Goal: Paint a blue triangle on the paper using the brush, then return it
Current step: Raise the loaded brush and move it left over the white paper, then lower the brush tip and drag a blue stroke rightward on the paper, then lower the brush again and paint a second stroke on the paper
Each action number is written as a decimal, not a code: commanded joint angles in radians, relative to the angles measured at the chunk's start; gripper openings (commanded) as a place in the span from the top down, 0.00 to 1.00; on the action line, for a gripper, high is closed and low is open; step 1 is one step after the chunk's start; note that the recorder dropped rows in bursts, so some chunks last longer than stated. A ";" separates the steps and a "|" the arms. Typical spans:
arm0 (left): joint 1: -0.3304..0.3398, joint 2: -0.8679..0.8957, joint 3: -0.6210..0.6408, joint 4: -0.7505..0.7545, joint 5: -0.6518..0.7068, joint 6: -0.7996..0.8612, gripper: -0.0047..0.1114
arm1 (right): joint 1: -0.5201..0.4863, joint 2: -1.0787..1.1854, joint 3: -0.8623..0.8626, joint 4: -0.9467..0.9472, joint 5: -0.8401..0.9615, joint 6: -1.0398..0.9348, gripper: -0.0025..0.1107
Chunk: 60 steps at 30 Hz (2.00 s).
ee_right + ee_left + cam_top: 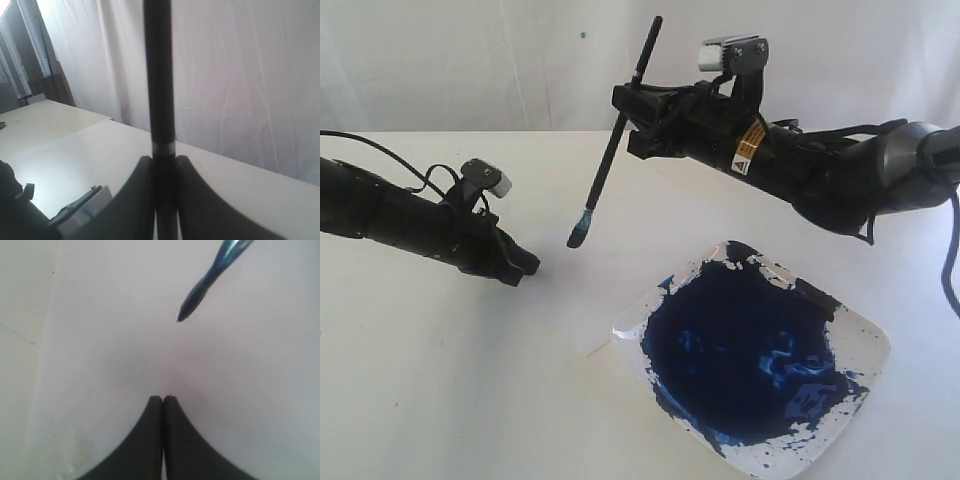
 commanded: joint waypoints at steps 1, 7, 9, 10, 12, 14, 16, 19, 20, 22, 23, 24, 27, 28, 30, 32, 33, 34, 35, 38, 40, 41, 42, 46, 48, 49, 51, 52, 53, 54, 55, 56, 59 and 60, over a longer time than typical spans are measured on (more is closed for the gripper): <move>0.001 0.000 -0.001 -0.003 0.011 0.003 0.96 | 0.000 0.006 -0.011 -0.007 0.019 -0.014 0.98; 0.001 0.000 -0.001 -0.003 0.013 0.003 0.96 | 0.000 0.006 -0.011 -0.007 0.025 -0.068 0.98; 0.001 0.000 -0.001 -0.003 0.013 0.003 0.96 | 0.000 0.006 -0.011 -0.007 0.027 -0.068 0.98; 0.001 0.000 -0.001 -0.003 0.013 0.003 0.96 | 0.000 0.006 -0.011 -0.007 0.036 -0.075 0.98; 0.001 0.000 -0.001 -0.003 0.013 0.003 0.96 | 0.000 0.006 -0.011 -0.007 0.048 -0.098 0.98; 0.001 0.000 -0.001 -0.003 0.013 0.003 0.96 | 0.000 0.006 -0.011 -0.007 0.056 -0.109 0.98; 0.001 0.000 -0.001 -0.003 0.013 0.003 0.96 | 0.000 0.006 -0.011 -0.002 0.056 -0.109 0.98; 0.001 0.000 -0.001 -0.003 0.013 0.003 0.96 | -0.002 0.006 -0.011 0.007 0.063 -0.156 0.98; 0.001 0.000 -0.001 -0.003 0.013 0.003 0.96 | -0.002 0.006 -0.011 0.012 0.067 -0.170 0.98; 0.001 0.000 -0.001 -0.003 0.013 0.003 0.96 | -0.002 0.006 -0.011 0.027 0.081 -0.188 0.98; 0.001 0.000 -0.001 -0.003 0.013 0.003 0.96 | -0.002 0.006 -0.011 0.030 0.089 -0.192 0.98; 0.001 0.000 -0.001 -0.003 0.013 0.003 0.96 | -0.002 0.006 -0.011 0.034 0.101 -0.194 0.98; 0.001 0.000 -0.001 -0.003 0.013 0.003 0.96 | -0.021 0.006 -0.011 0.052 0.108 -0.196 0.98; 0.001 0.000 -0.001 -0.003 0.013 0.003 0.96 | -0.028 0.006 -0.011 0.066 0.108 -0.198 0.98; 0.001 0.000 -0.001 -0.003 0.013 0.003 0.96 | -0.050 0.006 -0.011 0.073 0.108 -0.207 0.98; 0.001 0.000 -0.001 -0.003 0.013 0.003 0.96 | -0.071 0.006 -0.011 0.073 0.108 -0.223 0.98; 0.001 0.000 -0.001 -0.003 0.013 0.003 0.96 | -0.081 0.006 -0.011 0.073 0.108 -0.223 0.98; 0.001 0.000 -0.001 -0.003 0.013 0.003 0.96 | -0.093 0.006 -0.011 0.076 0.108 -0.223 0.98; 0.001 0.000 -0.001 -0.003 0.013 0.003 0.96 | -0.100 0.006 -0.011 0.076 0.108 -0.223 0.98; 0.001 0.000 -0.001 -0.003 0.013 0.003 0.96 | -0.110 0.006 -0.011 0.079 0.108 -0.223 0.98; 0.001 0.000 -0.001 -0.003 0.013 0.003 0.96 | -0.109 -0.002 -0.011 0.079 0.081 -0.221 0.98; 0.001 0.000 -0.001 -0.003 0.013 0.003 0.96 | -0.109 -0.012 -0.011 0.090 0.060 -0.221 0.98; 0.001 0.000 -0.001 -0.003 0.013 0.003 0.96 | -0.109 -0.024 -0.011 0.095 0.044 -0.221 0.98; 0.001 0.000 -0.001 -0.003 0.013 0.003 0.96 | -0.109 -0.074 -0.008 0.049 0.042 -0.191 0.98; 0.001 0.000 -0.001 -0.003 0.013 0.003 0.96 | -0.097 -0.097 -0.008 0.008 0.051 -0.157 0.98; 0.001 0.000 -0.001 -0.003 0.013 0.003 0.96 | -0.085 -0.110 -0.007 -0.004 0.064 -0.133 0.98; 0.001 0.000 -0.001 -0.003 0.015 0.003 0.96 | -0.051 -0.129 -0.007 -0.004 0.119 -0.118 0.98; 0.001 0.000 -0.001 -0.003 0.015 0.003 0.96 | -0.028 -0.137 -0.007 -0.002 0.152 -0.118 0.98; 0.001 0.000 -0.001 -0.003 0.015 0.003 0.96 | -0.003 -0.141 -0.007 0.007 0.183 -0.118 0.98; 0.001 0.000 -0.001 -0.003 0.015 0.003 0.96 | 0.017 -0.145 -0.007 0.014 0.209 -0.118 0.98; 0.001 0.000 -0.001 -0.003 0.015 0.003 0.96 | 0.071 -0.146 -0.007 0.037 0.261 -0.118 0.98; 0.001 0.000 -0.001 -0.003 0.015 0.003 0.96 | 0.091 -0.146 -0.007 0.059 0.281 -0.129 0.98; 0.001 0.000 -0.001 -0.003 0.017 0.003 0.96 | 0.175 -0.146 -0.007 0.214 0.364 -0.282 0.98; 0.001 0.000 -0.001 -0.003 0.017 0.003 0.96 | 0.188 -0.146 -0.007 0.265 0.374 -0.318 0.98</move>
